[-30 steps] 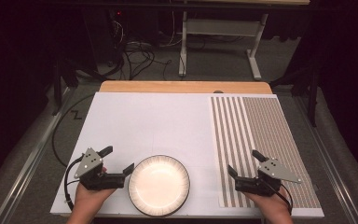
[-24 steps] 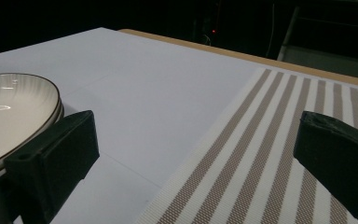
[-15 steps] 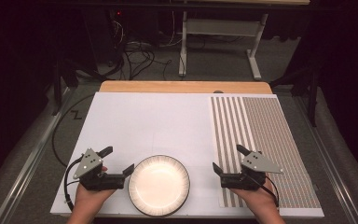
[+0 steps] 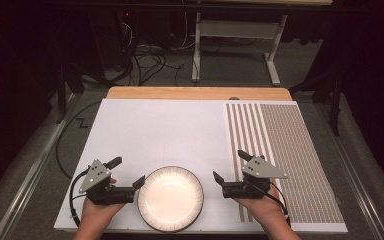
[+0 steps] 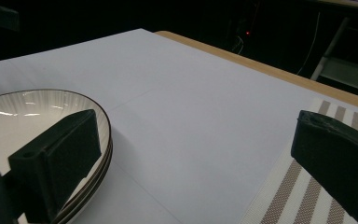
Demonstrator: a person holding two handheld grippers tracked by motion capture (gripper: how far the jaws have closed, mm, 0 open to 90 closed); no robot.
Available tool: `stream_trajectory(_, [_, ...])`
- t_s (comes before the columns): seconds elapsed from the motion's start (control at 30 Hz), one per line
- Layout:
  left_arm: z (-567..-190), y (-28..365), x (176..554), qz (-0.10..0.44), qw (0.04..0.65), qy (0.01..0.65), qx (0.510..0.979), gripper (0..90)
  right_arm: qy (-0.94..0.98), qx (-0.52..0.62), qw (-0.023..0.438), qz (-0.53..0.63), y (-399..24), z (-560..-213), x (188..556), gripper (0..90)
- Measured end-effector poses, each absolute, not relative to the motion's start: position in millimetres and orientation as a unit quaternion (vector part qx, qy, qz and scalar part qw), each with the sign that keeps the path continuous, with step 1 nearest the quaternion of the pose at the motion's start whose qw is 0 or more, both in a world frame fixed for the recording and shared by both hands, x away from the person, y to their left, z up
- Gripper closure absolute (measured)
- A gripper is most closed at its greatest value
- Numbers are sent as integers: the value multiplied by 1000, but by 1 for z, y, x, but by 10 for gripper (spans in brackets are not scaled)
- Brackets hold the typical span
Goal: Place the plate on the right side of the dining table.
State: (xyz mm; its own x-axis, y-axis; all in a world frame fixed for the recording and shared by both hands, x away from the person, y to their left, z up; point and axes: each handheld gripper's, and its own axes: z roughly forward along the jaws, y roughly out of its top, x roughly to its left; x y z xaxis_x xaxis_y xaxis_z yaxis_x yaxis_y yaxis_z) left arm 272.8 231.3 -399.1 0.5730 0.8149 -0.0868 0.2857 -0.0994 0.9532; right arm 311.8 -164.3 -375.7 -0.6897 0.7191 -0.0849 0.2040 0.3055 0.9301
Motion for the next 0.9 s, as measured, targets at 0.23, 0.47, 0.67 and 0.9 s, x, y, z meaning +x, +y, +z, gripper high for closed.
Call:
stream_trajectory(0.23, [-401,230,273,243,542,390,703,5,777,289,240,506,-154,-382,308,64])
stream_trajectory(0.47, [-399,231,271,248,545,387,701,6,795,276,212,497,-147,-393,301,168])
stream_trajectory(0.67, [-397,231,271,249,546,384,702,6,809,265,190,489,-145,-397,296,268])
stream_trajectory(0.9, [-397,232,270,250,548,384,700,6,824,251,163,480,-147,-399,290,476])
